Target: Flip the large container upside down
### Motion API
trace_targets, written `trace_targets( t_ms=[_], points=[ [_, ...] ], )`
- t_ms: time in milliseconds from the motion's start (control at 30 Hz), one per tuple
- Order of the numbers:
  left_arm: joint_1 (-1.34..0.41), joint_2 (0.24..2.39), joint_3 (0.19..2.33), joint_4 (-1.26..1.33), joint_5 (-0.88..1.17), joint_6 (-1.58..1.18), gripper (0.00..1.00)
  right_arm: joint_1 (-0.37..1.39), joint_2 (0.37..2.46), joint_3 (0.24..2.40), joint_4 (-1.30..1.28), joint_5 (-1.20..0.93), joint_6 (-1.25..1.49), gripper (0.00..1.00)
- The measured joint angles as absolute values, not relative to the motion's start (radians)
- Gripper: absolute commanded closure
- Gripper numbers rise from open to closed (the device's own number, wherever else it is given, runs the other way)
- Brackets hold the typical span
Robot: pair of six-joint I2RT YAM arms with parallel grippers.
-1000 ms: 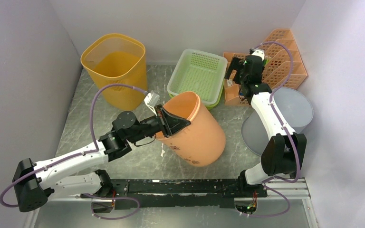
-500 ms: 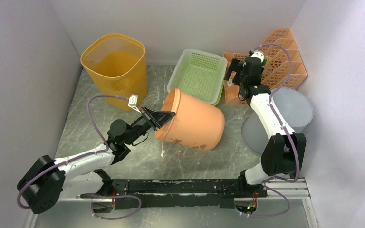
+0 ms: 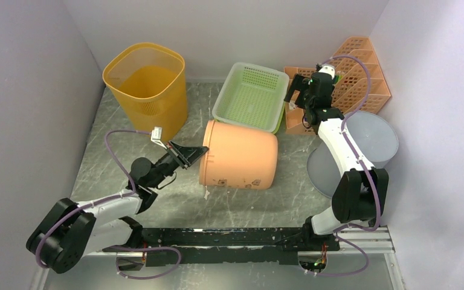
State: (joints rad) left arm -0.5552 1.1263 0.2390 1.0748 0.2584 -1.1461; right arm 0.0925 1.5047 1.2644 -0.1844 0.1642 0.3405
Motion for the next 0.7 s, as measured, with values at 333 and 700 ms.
trace_targets(
  t_ms=[333, 700],
  points=[
    [-0.461, 1.25, 0.112, 1.374, 0.348, -1.191, 0.93, 0.093, 1.506, 1.247, -0.181, 0.163, 0.341, 0.0],
    [-0.388, 1.301, 0.105, 1.447, 0.432, -1.193, 0.6, 0.093, 1.51, 1.216, -0.168, 0.163, 0.341, 0.0]
  ],
)
